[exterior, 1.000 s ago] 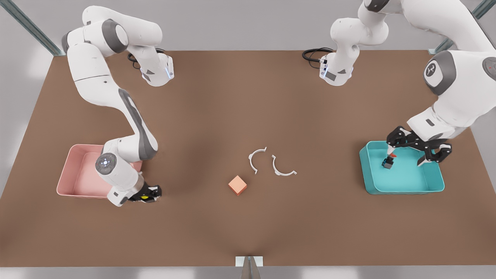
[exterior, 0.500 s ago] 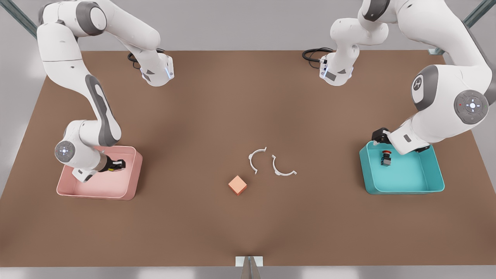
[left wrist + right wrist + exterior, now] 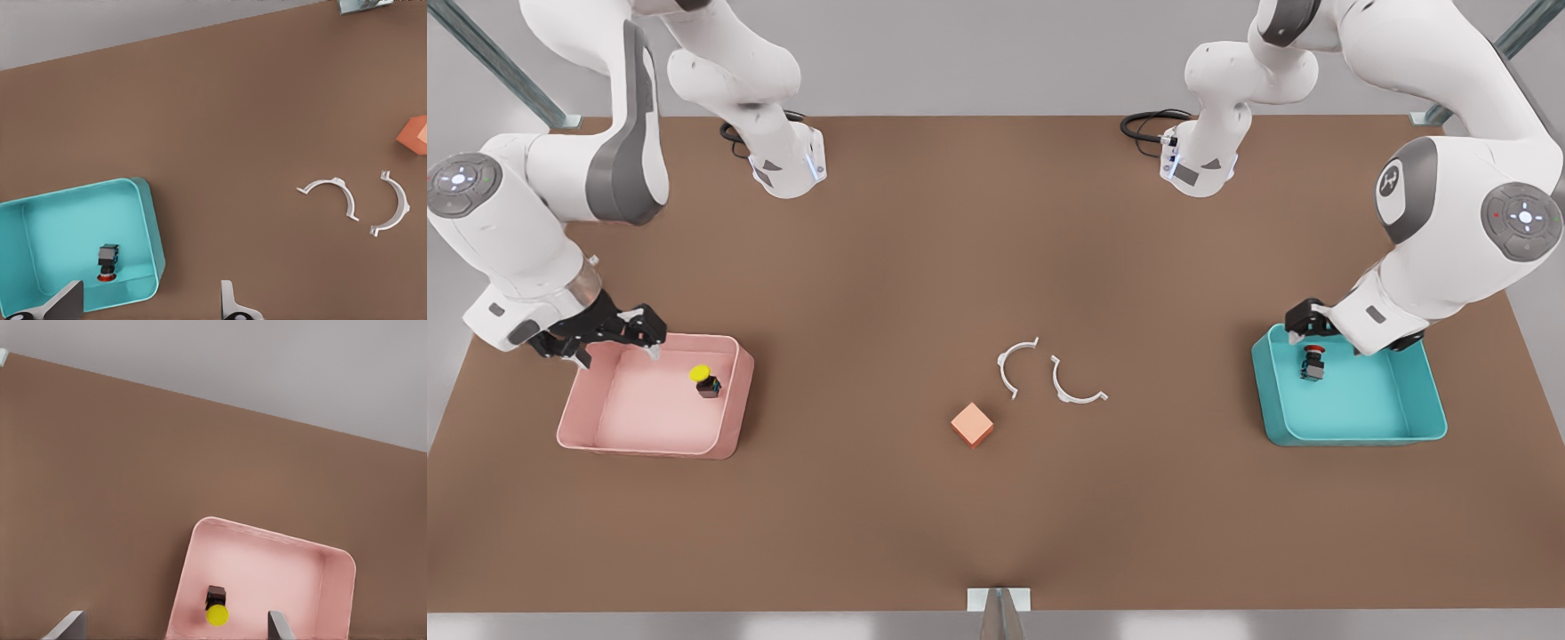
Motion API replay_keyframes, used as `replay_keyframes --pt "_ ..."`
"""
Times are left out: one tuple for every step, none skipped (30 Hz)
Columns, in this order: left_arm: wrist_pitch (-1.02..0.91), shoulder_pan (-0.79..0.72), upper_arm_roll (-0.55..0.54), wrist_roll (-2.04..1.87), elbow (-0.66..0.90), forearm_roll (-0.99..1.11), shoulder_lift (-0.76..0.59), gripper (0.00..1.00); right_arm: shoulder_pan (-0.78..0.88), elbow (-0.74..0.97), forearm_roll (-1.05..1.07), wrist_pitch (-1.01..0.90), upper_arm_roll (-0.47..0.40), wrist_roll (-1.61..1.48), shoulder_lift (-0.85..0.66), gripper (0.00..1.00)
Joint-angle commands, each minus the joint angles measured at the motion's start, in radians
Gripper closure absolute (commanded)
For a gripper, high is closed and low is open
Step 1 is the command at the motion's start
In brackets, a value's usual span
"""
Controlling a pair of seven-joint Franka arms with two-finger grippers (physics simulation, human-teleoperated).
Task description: Place the red button in the blue storage box with the left arm, and place the yellow button in the pink storage box with the right arm
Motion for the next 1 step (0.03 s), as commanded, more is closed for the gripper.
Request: replay_keyframes --pt "0.019 -0.002 0.0 -0.074 0.002 0.0 -0.001 0.0 0.014 0.063 0.045 -0.191 -0.023 0.136 0.032 0.0"
